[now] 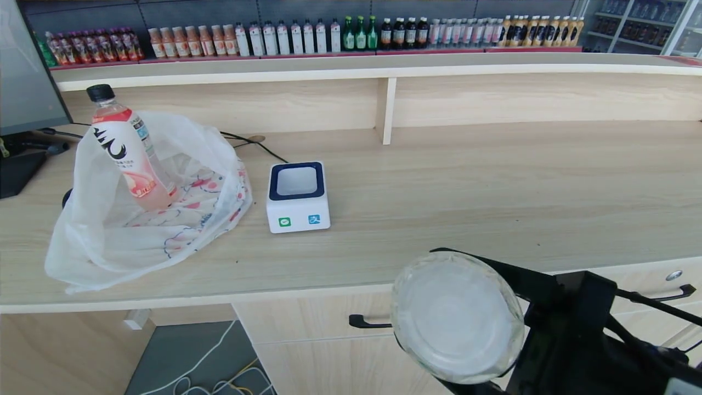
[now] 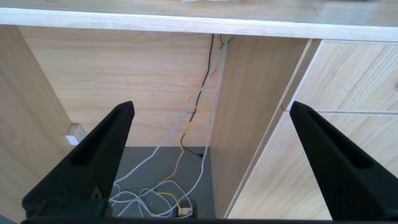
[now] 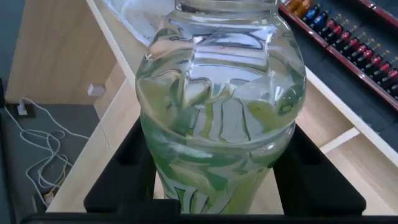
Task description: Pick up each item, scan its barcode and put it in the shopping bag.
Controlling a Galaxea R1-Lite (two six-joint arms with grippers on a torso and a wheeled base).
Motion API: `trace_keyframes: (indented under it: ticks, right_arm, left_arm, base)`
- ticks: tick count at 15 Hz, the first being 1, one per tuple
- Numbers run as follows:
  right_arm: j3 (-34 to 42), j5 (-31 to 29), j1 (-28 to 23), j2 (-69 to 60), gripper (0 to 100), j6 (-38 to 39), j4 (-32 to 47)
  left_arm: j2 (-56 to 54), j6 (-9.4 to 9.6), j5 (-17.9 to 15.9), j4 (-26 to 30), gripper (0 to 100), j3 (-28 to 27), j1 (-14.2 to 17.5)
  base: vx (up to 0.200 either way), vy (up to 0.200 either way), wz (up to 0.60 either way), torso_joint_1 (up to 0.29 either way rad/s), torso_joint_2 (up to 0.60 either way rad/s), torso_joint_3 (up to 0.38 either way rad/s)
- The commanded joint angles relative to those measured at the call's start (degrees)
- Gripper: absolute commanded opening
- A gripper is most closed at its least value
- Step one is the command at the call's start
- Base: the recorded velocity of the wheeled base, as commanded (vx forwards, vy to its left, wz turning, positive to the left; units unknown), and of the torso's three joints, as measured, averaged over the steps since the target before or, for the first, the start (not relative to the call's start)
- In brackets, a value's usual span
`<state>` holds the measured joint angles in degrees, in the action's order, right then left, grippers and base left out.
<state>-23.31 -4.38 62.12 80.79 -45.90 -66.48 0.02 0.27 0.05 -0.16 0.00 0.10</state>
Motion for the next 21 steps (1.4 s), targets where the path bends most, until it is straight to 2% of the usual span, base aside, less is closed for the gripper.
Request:
trace_keyframes:
  ticks: [1, 3, 5, 8, 12, 14, 18, 20, 21]
  right_arm:
    - [-0.2, 1.5, 0.5, 1.5, 0, -0.5, 0.0]
    - [-1.3, 6.7, 0.9, 1.8, 0, -4.2, 0.0]
    - [-1.5, 7.9, 0.8, 1.9, 0, -9.0, -0.1]
    - [-0.5, 9.1, 1.1, 1.7, 0, -12.3, -0.1]
    - [-0.9, 16.9, 1.1, 2.1, 0, -13.8, -0.1]
    - [-0.7, 16.7, 1.1, 2.2, 0, -14.3, 0.0]
    - [0.6, 15.5, 0.8, 0.8, 0, -20.9, -0.1]
    - [0.0, 13.5, 0.8, -1.6, 0, -32.0, -0.1]
    - [0.1, 11.8, 1.2, -2.6, 0, -34.3, 0.0]
  left_arm:
    - [0.0, 0.0, 0.0, 0.0, 100, 0.0, 0.0]
    - [0.0, 0.0, 0.0, 0.0, 100, 0.0, 0.0]
    - [0.0, 0.0, 0.0, 0.0, 100, 0.0, 0.0]
    - [0.0, 0.0, 0.0, 0.0, 100, 0.0, 0.0]
    - [0.0, 0.0, 0.0, 0.0, 100, 0.0, 0.0]
    - [0.0, 0.0, 0.0, 0.0, 100, 0.0, 0.0]
    - [0.0, 0.0, 0.0, 0.0, 100, 0.0, 0.0]
    - [0.0, 0.0, 0.0, 0.0, 100, 0.0, 0.0]
    - [0.0, 0.0, 0.0, 0.0, 100, 0.0, 0.0]
  base:
    - [0.0, 0.0, 0.0, 0.0, 0.0, 0.0]
    - [0.0, 0.0, 0.0, 0.0, 0.0, 0.0]
    - [0.0, 0.0, 0.0, 0.0, 0.0, 0.0]
    - [0.0, 0.0, 0.0, 0.0, 0.0, 0.0]
    - [0.0, 0.0, 0.0, 0.0, 0.0, 0.0]
    - [0.0, 0.0, 0.0, 0.0, 0.0, 0.0]
    - [0.0, 0.0, 0.0, 0.0, 0.0, 0.0]
    - [0.0, 0.0, 0.0, 0.0, 0.0, 0.0]
    - [0.0, 0.0, 0.0, 0.0, 0.0, 0.0]
